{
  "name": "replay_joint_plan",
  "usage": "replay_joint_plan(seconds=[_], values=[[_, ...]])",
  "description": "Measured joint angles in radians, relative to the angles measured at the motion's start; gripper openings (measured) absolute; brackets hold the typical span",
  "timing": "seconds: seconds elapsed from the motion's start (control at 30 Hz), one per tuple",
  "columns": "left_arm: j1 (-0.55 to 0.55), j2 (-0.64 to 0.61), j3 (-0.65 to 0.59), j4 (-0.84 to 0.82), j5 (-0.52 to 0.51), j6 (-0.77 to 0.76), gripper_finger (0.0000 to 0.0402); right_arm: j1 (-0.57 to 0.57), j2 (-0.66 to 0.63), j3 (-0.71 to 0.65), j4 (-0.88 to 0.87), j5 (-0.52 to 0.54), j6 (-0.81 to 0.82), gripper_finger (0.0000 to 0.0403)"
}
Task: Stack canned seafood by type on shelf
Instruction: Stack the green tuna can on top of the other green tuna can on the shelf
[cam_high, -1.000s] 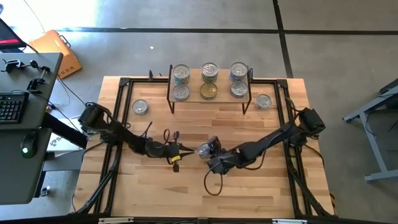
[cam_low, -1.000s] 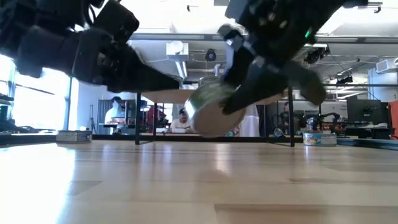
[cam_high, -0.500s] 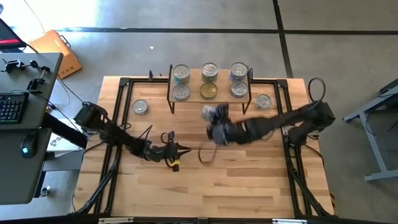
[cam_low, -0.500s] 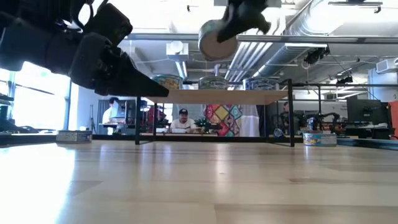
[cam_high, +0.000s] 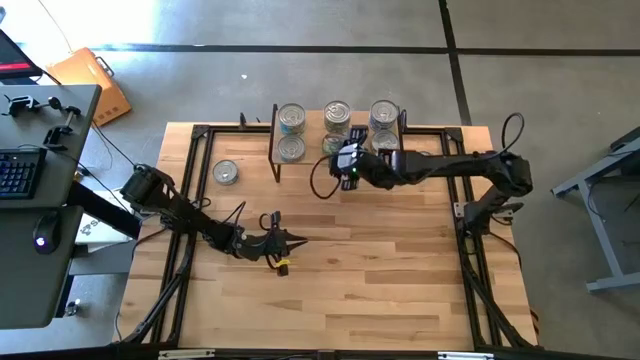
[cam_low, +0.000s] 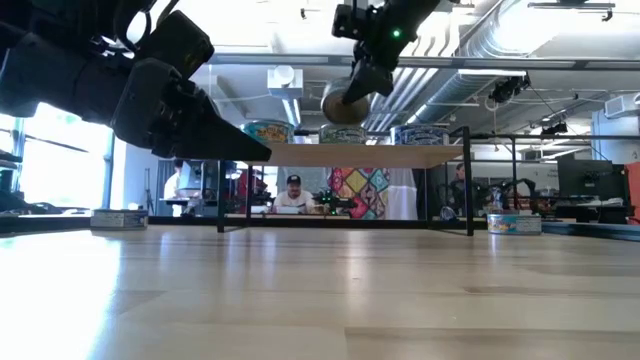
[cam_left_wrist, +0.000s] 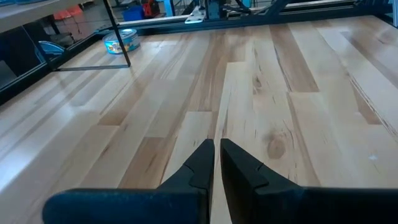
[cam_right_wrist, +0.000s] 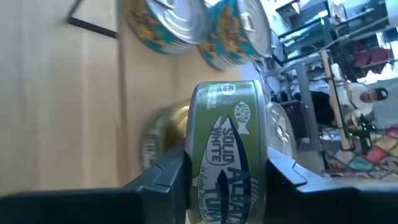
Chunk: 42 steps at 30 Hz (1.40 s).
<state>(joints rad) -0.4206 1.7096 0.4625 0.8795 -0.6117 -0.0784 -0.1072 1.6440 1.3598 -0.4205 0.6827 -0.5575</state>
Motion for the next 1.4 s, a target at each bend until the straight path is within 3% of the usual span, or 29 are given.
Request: replay_joint_plan(seconds=[0.1,0.3,0.8,1.17,1.4], values=[[0.000,0.000,0.000,0.000,0.000,-0.008,0.0018,-0.012,0.000,0.000,0.000,-0.016,0.002,0.0132],[0.000,0.000,0.000,0.000,0.000,-0.023,0.0018,-0.029,0.000,0.000,-0.004,-0.180,0.002,0.0171],[0.000,0.000,0.000,0.000,0.000,-0.024,0.0018,-0.044,0.000,0.000,-0.009,-0.084,0.045,0.0183],[0.000,0.000,0.000,-0.001,0.000,-0.025,0.0018,-0.044,0.000,0.000,-0.037,-0.065,0.060,0.0256],[0.000,0.000,0.000,-0.001,0.000,-0.024,0.0018,-0.044,-0.001,0.000,-0.060,-0.061,0.060,0.0244]])
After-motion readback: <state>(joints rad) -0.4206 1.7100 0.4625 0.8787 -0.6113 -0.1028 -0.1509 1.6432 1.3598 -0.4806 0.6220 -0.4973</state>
